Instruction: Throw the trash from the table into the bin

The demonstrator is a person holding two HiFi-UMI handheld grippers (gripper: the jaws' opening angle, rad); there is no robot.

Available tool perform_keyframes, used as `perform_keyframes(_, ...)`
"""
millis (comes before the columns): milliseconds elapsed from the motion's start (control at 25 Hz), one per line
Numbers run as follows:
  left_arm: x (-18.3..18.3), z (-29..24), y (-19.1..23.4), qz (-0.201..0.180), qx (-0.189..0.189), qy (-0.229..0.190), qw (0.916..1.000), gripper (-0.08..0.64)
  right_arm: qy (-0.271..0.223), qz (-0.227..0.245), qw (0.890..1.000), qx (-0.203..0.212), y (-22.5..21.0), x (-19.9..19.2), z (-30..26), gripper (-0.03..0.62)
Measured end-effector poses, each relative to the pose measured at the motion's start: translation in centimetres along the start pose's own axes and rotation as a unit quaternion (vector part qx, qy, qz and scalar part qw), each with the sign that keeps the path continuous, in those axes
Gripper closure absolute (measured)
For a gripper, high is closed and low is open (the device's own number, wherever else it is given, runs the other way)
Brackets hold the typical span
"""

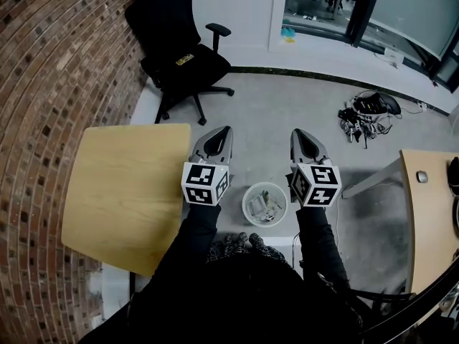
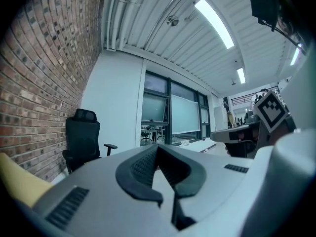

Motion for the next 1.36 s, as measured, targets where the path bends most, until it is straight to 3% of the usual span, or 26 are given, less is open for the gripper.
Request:
perform_keyframes(480,0.3,0.5,0.2,-0.011,0.008,0.001,0.9999,0.554,-0.014,0.024,1.000,0.009,0.2,1.5,0.5,0.581)
perform_keyframes(1360,-0.1,0.8,-0.1,-0.006,0.015,0.003,0.9999,0.554,-0.017,0.027,0.999,0.004,-0.1,1.4,1.1,0.583)
Point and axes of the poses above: the fingertips, and each gripper's own axes: z backward along the fingers, y to its left, x out of its top, the point moved 7 cm from there along z, backward along the fingers
